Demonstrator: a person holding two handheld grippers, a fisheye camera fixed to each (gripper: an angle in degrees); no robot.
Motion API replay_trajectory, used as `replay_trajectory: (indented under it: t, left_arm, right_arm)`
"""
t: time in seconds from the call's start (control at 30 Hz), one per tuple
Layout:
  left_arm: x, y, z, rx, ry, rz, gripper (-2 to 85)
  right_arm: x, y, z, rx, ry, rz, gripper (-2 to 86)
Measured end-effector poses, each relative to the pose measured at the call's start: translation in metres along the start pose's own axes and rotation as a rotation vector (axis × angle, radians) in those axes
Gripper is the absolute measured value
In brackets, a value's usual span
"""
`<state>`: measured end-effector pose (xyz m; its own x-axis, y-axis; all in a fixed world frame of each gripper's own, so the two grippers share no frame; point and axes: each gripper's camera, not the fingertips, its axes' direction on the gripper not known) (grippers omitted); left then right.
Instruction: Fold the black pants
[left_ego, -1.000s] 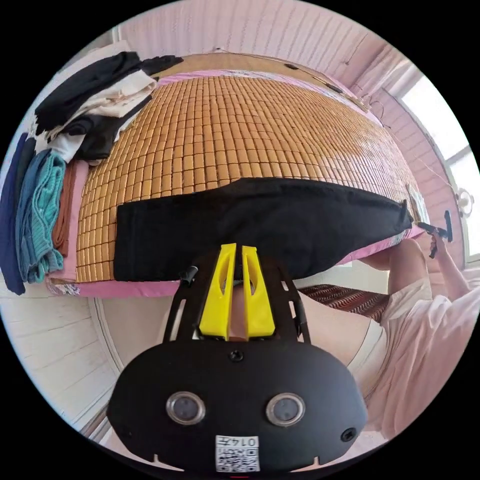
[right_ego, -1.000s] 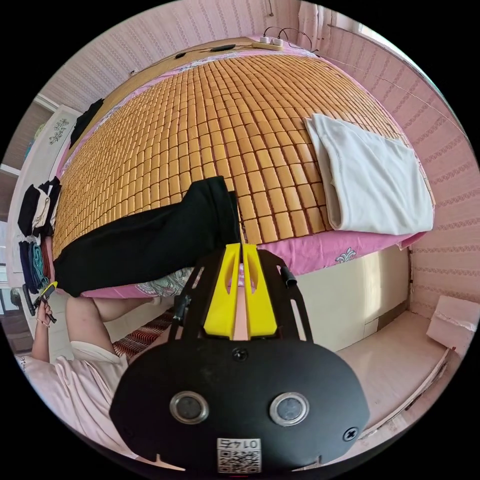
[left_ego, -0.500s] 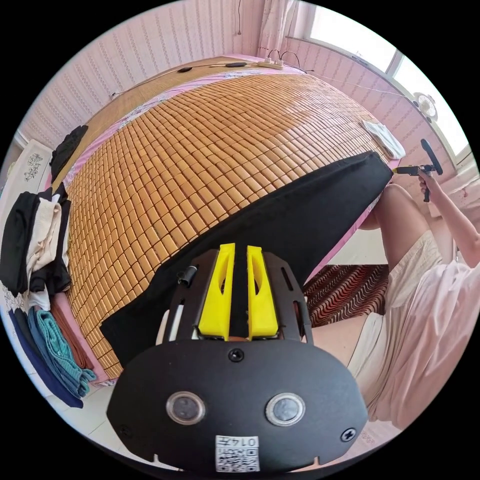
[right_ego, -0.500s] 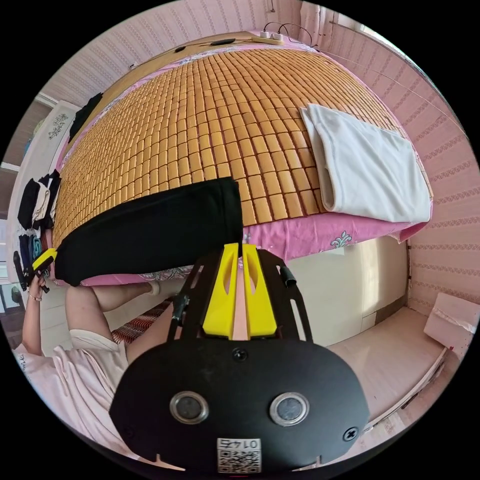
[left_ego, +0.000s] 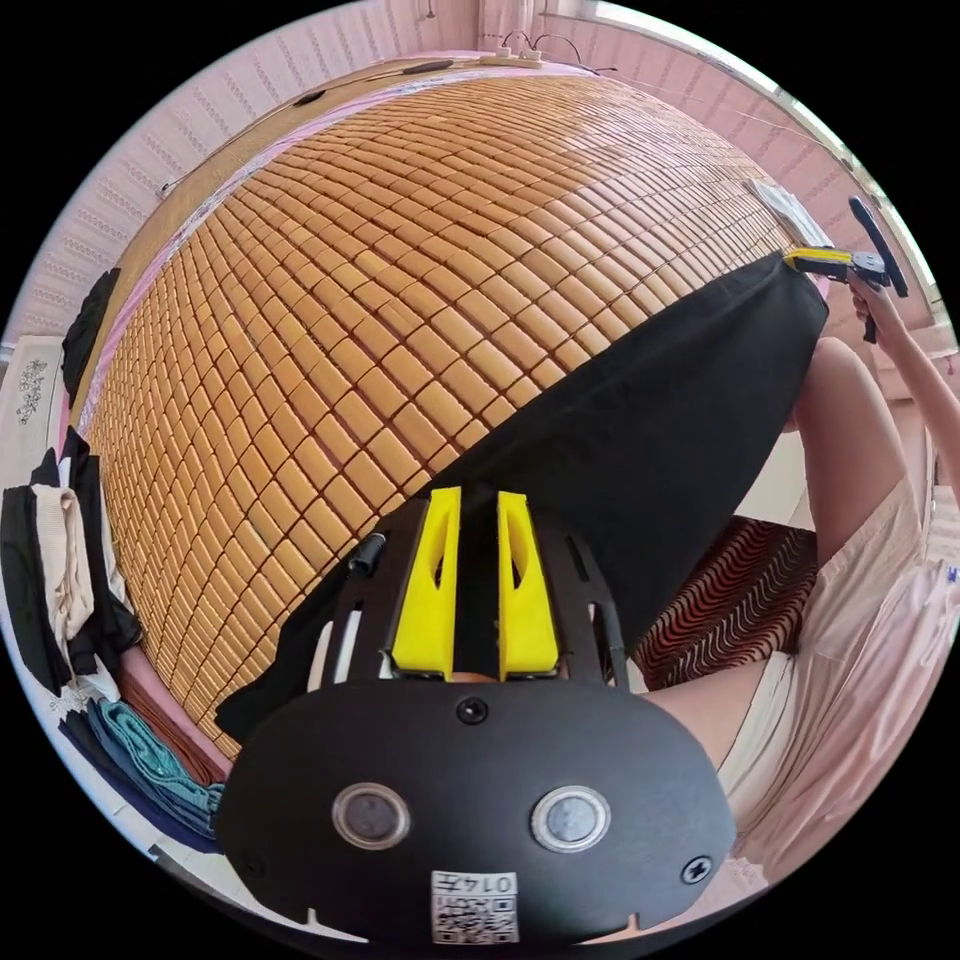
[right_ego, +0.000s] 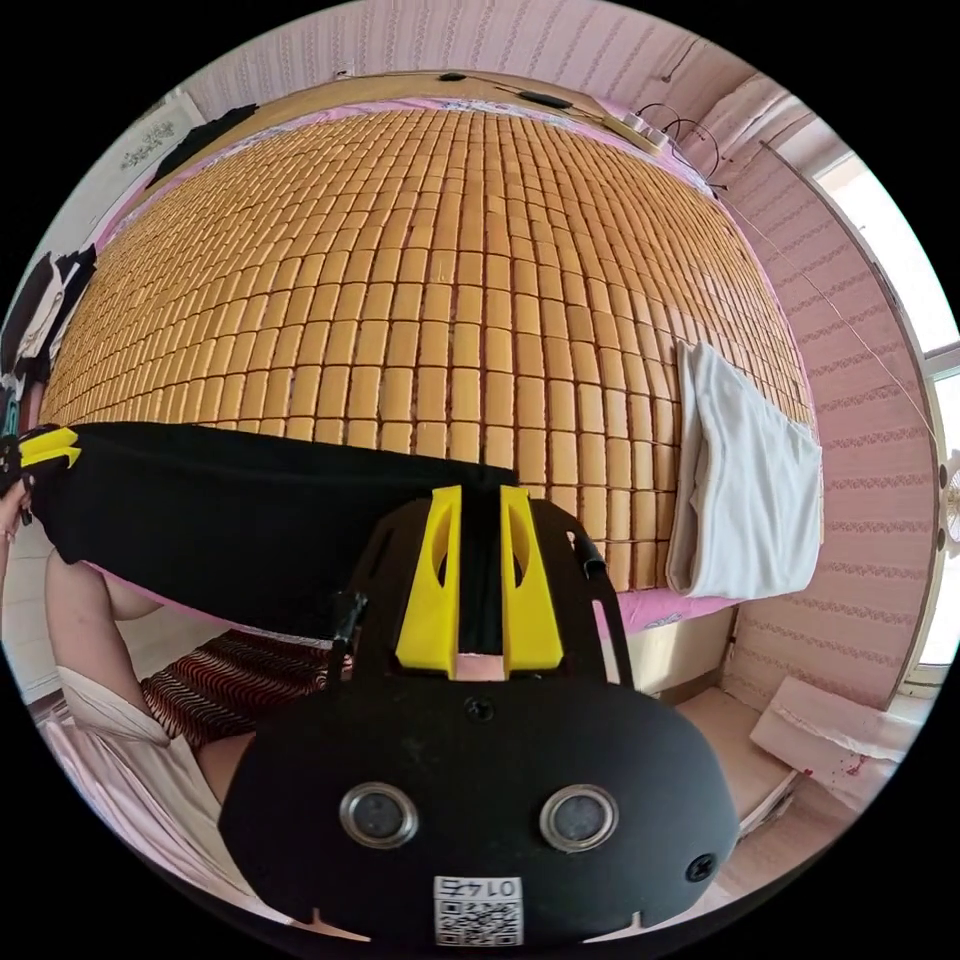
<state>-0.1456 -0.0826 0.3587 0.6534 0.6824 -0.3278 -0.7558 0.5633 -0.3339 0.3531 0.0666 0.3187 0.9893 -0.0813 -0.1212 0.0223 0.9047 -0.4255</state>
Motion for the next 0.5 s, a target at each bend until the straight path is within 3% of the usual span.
replay_trajectory:
  t: [0.13,0.5]
  left_arm:
    - [-0.004,0.014,-0.01,0.045,0.02,-0.009,-0.1]
    - [-0.037,0.062,-0.067,0.205,0.137,-0.081,-1.0]
  right_arm:
    - [-0.003,0.014,-0.011,0.019,0.0,-0.029,0.4]
    - [0.003,0.011,-0.052,0.06,-0.091,-0.053,0.2]
